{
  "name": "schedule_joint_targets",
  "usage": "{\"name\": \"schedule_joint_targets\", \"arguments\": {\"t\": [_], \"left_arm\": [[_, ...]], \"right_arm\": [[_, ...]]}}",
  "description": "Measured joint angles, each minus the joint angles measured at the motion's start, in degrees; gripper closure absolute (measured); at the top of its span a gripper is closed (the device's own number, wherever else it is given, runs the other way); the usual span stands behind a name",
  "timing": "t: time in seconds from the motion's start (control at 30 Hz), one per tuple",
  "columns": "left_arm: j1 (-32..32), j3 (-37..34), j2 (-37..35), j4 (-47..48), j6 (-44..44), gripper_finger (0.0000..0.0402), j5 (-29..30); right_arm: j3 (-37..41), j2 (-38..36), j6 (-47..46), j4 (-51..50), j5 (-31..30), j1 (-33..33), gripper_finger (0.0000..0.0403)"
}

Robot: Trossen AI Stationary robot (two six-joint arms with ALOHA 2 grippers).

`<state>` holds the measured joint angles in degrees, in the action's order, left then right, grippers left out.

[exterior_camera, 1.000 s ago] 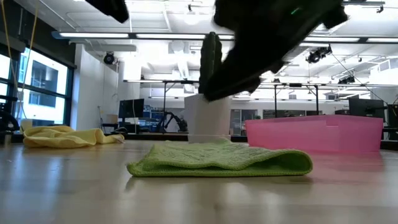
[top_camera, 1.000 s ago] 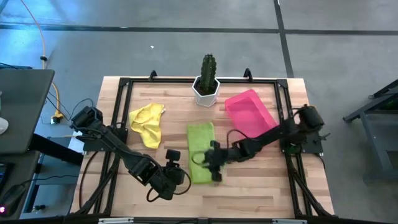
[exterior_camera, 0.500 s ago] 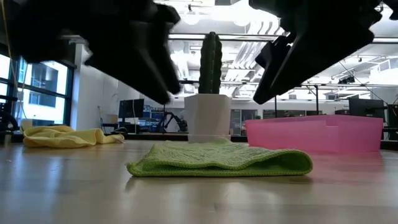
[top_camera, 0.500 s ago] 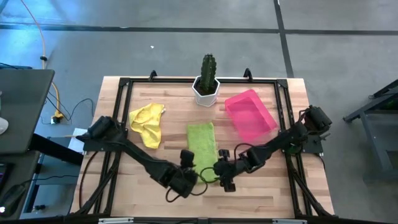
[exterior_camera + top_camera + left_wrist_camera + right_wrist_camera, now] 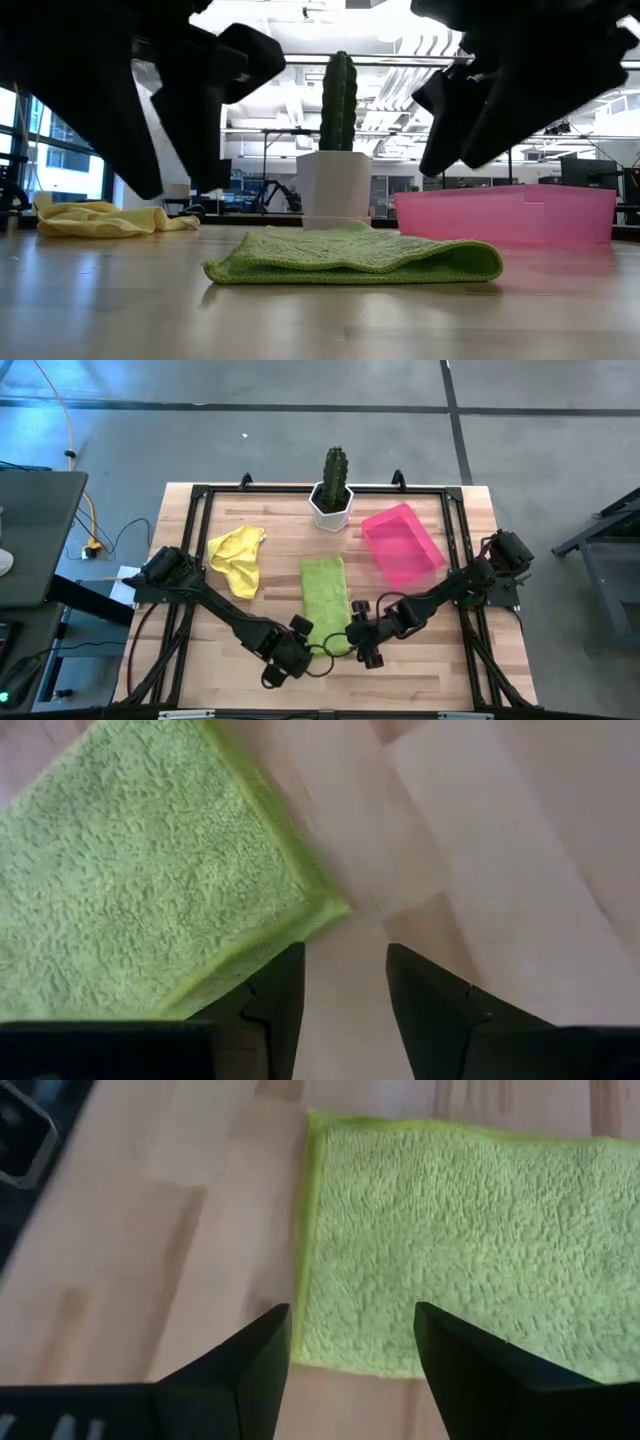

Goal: Roll microfiber towels into tight, uniform cylinder then place into a basket
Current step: Roll the green towel

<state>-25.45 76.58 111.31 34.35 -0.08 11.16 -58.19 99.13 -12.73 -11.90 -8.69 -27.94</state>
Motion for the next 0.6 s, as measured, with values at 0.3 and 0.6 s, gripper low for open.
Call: {"name": "schedule_joint_targets", "arguments": {"t": [0.3,0.6], "left_arm": [[0.6,0.0,0.7,-0.4,4.0,0.027,0.8],[0.7,0.0,5.3,-5.1,13.2,0.027,1.3]], "right_arm": [[0.0,2.3,10.9,-0.8,-1.5,-0.3,0.0197],[0.0,4.9,16.4,-0.7,-2.0,-1.6,0.0197]]}}
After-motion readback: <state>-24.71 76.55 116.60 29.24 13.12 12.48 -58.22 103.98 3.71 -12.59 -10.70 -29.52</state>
